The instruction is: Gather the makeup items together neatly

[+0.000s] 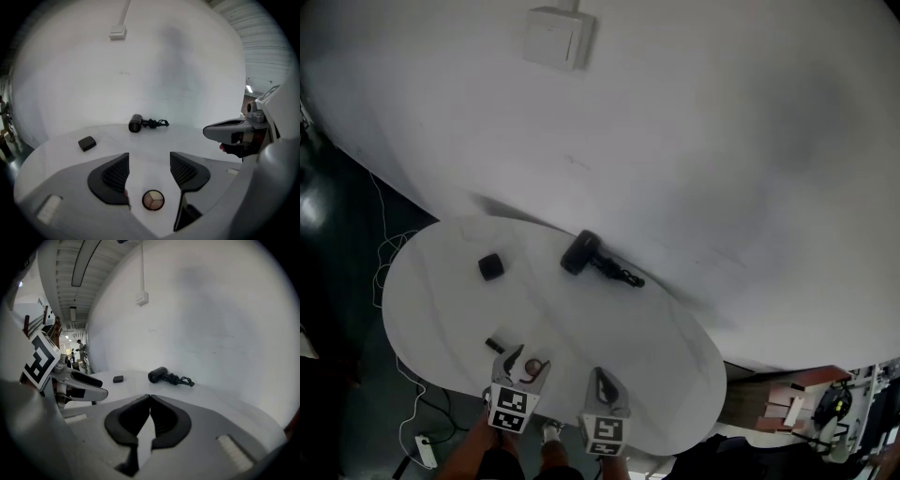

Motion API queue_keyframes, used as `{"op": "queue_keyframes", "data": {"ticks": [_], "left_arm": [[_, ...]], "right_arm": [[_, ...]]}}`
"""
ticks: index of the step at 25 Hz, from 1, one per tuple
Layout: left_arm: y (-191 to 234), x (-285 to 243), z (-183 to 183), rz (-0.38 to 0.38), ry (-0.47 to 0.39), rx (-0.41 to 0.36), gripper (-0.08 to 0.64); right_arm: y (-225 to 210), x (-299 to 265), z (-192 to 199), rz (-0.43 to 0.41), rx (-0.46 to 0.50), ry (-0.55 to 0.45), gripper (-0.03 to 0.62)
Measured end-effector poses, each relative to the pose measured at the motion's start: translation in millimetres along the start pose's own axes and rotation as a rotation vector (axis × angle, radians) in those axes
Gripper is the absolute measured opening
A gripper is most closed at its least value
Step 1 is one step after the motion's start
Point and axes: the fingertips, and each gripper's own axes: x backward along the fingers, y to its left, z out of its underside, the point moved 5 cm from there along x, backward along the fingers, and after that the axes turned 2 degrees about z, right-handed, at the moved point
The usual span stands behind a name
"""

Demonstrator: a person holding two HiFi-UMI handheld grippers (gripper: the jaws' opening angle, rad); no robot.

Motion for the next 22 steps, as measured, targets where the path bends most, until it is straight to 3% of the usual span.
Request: {"op": "queue_keyframes", "data": {"ticks": [13, 22], "left_arm": [[7.5, 51.2, -99.7, -0.039, -0.231, -0.056, 0.149], [5.9, 76.1, -134.0, -0.062, -0.308, -0.092, 0.069]], "right_arm": [[5.0, 17.9, -99.5, 0.013, 0.012, -0.17, 0.005], [5.6, 34.0, -136.7, 0.023, 0.008, -0.252, 0.005]]}}
